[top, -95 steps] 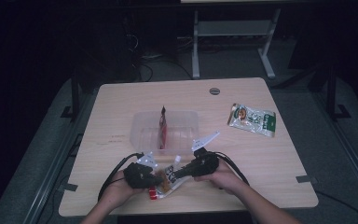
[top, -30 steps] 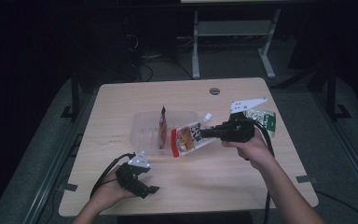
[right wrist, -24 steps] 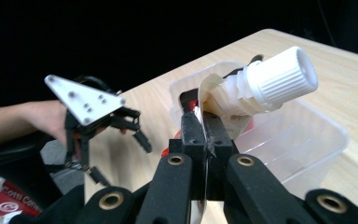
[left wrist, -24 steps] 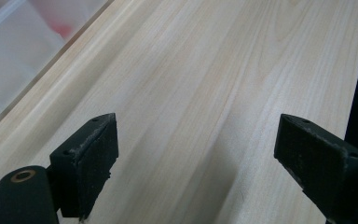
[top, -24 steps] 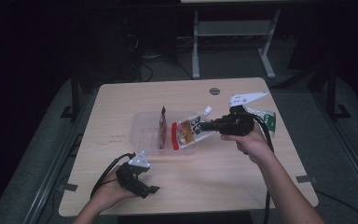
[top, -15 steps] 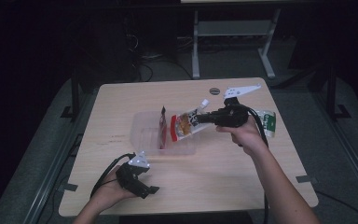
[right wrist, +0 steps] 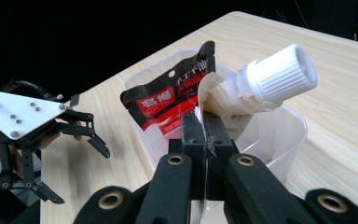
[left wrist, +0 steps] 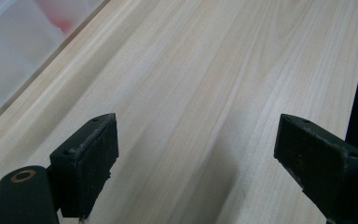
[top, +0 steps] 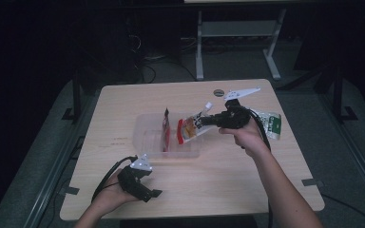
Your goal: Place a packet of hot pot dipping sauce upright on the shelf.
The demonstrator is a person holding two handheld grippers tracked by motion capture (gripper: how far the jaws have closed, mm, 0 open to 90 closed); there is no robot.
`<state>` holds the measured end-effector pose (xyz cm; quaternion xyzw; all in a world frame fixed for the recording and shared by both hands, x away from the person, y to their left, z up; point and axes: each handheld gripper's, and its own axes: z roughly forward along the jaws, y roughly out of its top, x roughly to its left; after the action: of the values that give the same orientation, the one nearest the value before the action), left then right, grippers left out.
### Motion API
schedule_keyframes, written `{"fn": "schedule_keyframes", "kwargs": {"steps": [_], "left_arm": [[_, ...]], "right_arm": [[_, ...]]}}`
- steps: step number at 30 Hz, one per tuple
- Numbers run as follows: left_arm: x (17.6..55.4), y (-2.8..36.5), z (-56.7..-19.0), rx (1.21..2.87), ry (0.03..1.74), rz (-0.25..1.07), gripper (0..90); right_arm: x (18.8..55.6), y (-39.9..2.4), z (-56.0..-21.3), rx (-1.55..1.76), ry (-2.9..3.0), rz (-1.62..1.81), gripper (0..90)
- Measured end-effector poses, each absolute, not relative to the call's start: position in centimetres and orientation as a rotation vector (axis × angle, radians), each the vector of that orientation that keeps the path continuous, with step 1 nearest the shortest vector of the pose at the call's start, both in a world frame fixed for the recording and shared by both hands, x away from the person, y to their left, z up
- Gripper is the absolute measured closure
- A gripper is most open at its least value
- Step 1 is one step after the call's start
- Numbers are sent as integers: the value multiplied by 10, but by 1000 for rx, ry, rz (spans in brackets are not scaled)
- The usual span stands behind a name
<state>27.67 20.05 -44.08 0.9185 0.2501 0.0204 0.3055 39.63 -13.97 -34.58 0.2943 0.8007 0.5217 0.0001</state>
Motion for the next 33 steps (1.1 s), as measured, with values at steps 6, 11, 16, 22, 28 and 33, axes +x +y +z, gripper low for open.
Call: {"fn": "schedule_keyframes", "kwargs": {"steps": [6, 11, 16, 22, 28, 33], "left_arm": [[277, 200, -441, 2433, 662, 52, 133], [277, 201, -442, 2431, 664, 48, 133], [277, 201, -442, 2433, 667, 47, 133], [276, 200, -443, 2425, 676, 44, 133], [276, 200, -443, 2429, 674, 42, 133], [277, 199, -443, 2441, 659, 40, 133]], "right_arm": [[397, -135, -351, 940, 2531, 1614, 891], [398, -130, -355, 942, 2540, 1598, 889], [398, -128, -357, 950, 2537, 1594, 888], [397, -125, -359, 946, 2537, 1604, 885], [397, -122, -360, 946, 2532, 1617, 883], [397, -117, -361, 943, 2535, 1625, 883]]}}
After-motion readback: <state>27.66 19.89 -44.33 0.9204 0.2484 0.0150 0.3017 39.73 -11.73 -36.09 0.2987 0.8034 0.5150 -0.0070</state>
